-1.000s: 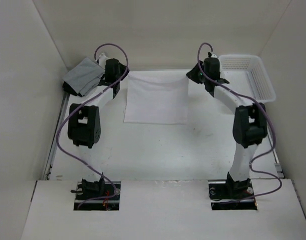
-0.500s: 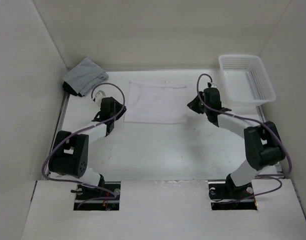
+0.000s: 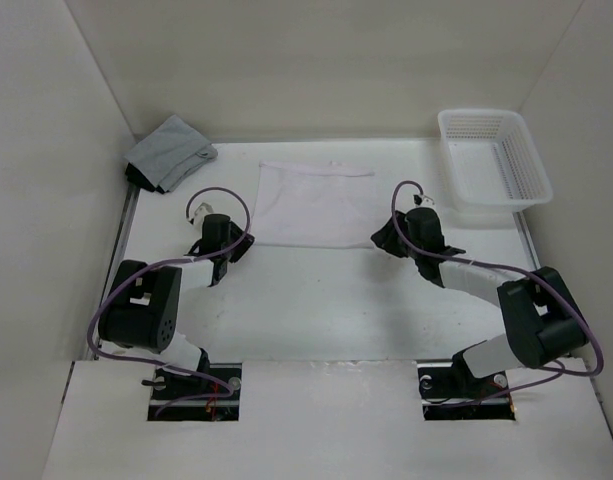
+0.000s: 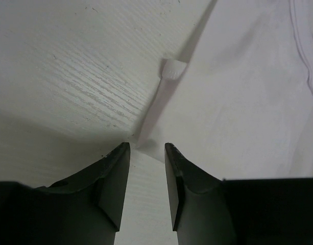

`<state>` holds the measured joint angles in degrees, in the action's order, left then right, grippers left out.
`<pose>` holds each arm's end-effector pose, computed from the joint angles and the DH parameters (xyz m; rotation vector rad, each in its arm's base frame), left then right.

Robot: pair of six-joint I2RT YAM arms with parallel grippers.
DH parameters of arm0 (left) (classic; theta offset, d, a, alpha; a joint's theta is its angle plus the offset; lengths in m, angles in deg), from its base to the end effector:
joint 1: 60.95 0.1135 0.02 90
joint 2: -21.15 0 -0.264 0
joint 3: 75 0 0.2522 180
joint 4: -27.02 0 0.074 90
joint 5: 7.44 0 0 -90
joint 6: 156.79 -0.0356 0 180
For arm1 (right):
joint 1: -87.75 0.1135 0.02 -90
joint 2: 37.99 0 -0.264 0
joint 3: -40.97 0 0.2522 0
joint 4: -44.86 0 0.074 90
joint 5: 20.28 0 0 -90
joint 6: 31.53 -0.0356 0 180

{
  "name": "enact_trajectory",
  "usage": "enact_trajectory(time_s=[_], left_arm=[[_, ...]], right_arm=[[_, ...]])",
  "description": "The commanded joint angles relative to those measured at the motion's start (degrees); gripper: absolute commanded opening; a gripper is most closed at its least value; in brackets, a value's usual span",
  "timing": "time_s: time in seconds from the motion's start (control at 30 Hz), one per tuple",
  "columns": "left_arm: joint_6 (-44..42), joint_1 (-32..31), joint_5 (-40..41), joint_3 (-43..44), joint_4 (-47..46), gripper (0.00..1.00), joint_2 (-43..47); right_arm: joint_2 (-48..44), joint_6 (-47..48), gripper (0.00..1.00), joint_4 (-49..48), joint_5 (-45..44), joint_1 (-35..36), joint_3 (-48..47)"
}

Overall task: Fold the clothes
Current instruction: Fold the tank top

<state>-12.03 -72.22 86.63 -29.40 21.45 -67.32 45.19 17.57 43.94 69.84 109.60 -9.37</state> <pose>0.2799 -0.0532 0.1395 -0.8807 2.1000 -0.5466 0.2725 0.1093 0.1809 0.3624 2.1674 0.6372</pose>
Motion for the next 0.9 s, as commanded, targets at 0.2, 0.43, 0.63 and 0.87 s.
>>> enact_trajectory(time_s=[0.2, 0.43, 0.63, 0.87], left_arm=[[2.7, -0.4, -0.3, 1.7, -3.4, 0.19, -3.3], [2.9, 0.4, -0.4, 0.4, -6.0, 0.04, -3.3], [2.9, 0.0, -0.7, 0.2, -7.1, 0.04, -3.6], [3.2, -0.2, -1.7, 0.2, -8.2, 0.04, -5.0]], right_arm=[[1.5, -3.8, 0.46, -6.9, -3.5, -0.4, 2.8], [5.8, -6.3, 0.5, -7.3, -3.2, -0.7, 1.8], [8.8, -8.8, 0.4, -8.4, -2.6, -1.3, 0.5], [12.5, -11.7, 0.39, -11.0, -1.8, -1.5, -0.1]])
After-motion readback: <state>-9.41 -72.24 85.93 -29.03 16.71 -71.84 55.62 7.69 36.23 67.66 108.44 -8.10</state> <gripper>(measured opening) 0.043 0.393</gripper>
